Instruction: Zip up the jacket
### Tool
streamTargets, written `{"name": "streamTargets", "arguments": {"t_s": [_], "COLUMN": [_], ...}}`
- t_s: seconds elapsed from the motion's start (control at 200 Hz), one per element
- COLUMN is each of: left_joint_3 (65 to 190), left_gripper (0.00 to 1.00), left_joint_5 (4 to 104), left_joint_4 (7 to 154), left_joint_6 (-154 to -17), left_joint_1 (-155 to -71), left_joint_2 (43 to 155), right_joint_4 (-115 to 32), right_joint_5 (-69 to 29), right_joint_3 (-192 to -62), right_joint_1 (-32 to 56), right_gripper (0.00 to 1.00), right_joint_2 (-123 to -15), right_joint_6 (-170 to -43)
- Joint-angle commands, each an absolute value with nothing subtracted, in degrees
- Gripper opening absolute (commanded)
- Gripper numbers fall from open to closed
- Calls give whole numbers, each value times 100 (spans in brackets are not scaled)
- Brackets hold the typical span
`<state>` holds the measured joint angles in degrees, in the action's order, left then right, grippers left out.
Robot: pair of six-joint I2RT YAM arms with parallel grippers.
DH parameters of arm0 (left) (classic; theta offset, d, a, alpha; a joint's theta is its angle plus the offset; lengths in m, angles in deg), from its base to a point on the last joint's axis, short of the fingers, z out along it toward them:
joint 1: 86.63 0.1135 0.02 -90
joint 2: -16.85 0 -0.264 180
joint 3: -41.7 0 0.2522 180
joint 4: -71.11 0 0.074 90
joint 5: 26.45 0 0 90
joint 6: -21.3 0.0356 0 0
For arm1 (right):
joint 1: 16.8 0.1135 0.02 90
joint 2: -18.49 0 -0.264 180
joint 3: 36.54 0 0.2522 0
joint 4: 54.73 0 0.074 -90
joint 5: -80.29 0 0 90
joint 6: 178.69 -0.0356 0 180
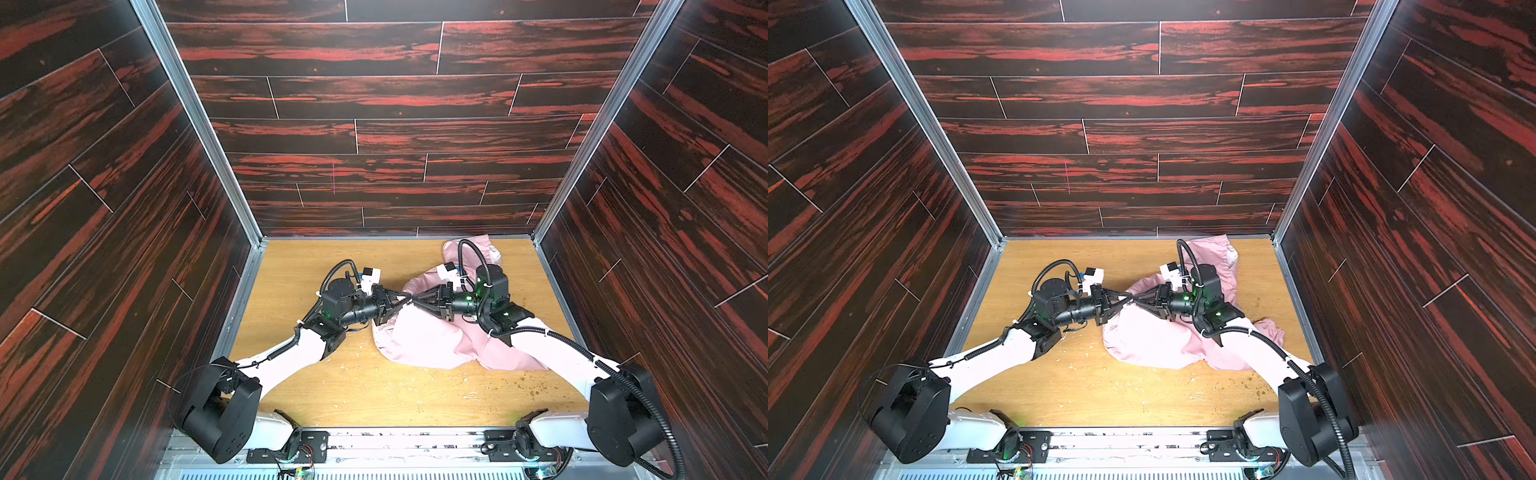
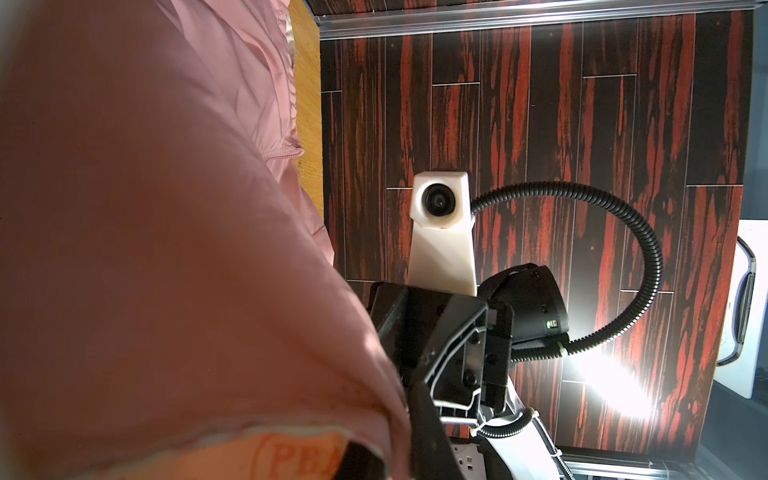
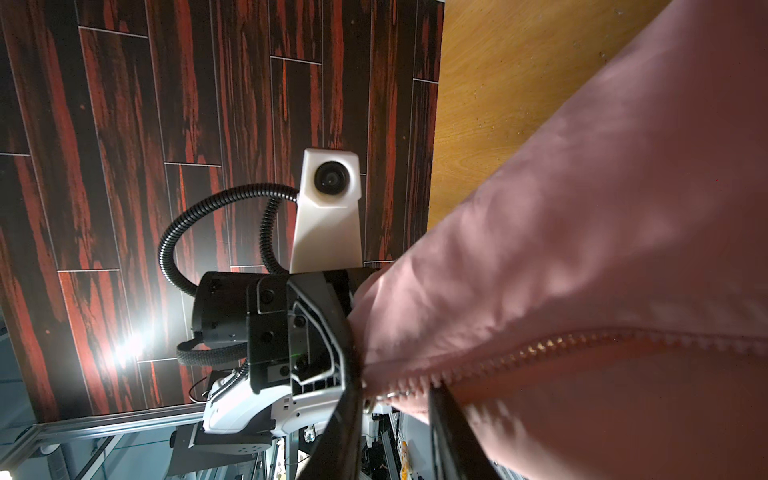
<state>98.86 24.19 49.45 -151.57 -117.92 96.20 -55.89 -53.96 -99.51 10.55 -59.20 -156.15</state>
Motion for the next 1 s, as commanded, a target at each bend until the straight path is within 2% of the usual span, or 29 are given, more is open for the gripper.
{"name": "streamTargets", "arguments": {"t_s": [0.0, 0.351, 0.807, 0.927, 0.997], "left_joint_3": [9900, 9923, 10018, 10028, 10028], "left_gripper": [2, 2, 2, 2, 1], "left_joint_5": [2347, 2316, 2268, 2250, 2234], "left_joint_4": [4728, 4718, 4717, 4717, 4720], "left_joint_6": [-15219, -15260, -15298, -15305, -15315], "left_joint_1": [-11792, -11792, -11792, -11792, -11792], "left_joint_2": [9495, 9547, 9670, 9687, 9697], "right_joint_4": [-5848, -5899, -5790, -5733, -5714], "right_joint_5": [-5498, -5578, -5603, -5610, -5604], "right_joint_3": [-9960, -10093, -10201, -10242, -10268], "right_joint_1": [1088, 1106, 1106, 1114, 1115], "right_gripper": [27, 23, 10, 10, 13], "right_joint_2": [-6042, -6158, -6167, -6191, -6193], "right_joint_6": [-15669, -15662, -15585, -15549, -15540]}}
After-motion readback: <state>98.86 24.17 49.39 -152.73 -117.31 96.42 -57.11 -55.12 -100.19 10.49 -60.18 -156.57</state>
